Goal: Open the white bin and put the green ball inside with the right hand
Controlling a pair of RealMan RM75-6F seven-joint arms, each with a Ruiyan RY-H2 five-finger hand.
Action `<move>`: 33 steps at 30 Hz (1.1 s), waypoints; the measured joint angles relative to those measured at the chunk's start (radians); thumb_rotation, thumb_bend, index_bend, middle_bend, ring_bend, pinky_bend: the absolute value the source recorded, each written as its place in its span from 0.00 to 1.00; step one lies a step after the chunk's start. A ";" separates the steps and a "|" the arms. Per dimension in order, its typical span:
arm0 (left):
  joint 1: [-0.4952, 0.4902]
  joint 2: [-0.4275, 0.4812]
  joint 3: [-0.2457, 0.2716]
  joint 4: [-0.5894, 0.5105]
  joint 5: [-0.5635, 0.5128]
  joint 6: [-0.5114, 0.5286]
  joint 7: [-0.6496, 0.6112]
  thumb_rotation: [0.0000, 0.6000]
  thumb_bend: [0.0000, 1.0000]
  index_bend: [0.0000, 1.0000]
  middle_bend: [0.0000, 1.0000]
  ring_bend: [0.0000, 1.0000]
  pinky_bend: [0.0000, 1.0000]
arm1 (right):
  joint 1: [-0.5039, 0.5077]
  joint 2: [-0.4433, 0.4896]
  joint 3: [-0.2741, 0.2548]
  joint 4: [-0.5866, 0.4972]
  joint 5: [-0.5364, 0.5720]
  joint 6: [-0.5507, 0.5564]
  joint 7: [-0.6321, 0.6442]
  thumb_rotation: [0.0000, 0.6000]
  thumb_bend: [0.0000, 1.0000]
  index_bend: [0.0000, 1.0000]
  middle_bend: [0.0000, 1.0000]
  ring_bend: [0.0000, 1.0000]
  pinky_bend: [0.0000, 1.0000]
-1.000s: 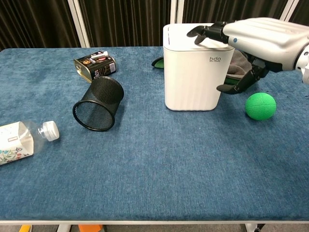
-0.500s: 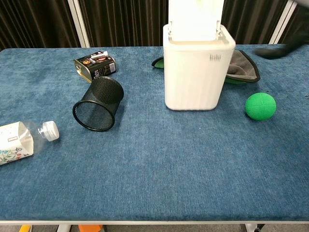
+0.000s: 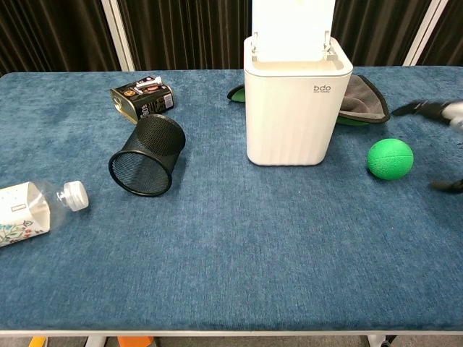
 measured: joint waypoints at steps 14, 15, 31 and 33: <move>0.006 0.003 0.000 0.008 -0.005 0.005 -0.021 1.00 0.10 0.19 0.10 0.03 0.14 | 0.063 -0.067 0.005 0.038 0.099 -0.086 -0.078 1.00 0.27 0.07 0.18 0.06 0.43; 0.006 0.003 0.000 0.009 -0.006 0.005 -0.023 1.00 0.10 0.19 0.10 0.03 0.14 | 0.065 -0.068 0.005 0.039 0.110 -0.088 -0.090 1.00 0.28 0.09 0.19 0.08 0.45; 0.003 -0.001 -0.001 0.011 -0.004 0.002 -0.021 1.00 0.10 0.19 0.10 0.03 0.14 | 0.040 -0.086 0.004 0.052 0.037 0.039 -0.078 1.00 0.38 0.69 0.59 0.53 0.81; 0.004 -0.001 -0.001 0.012 -0.004 0.003 -0.022 1.00 0.10 0.19 0.10 0.03 0.14 | 0.031 -0.074 0.006 0.039 0.012 0.070 -0.068 1.00 0.38 0.70 0.60 0.53 0.81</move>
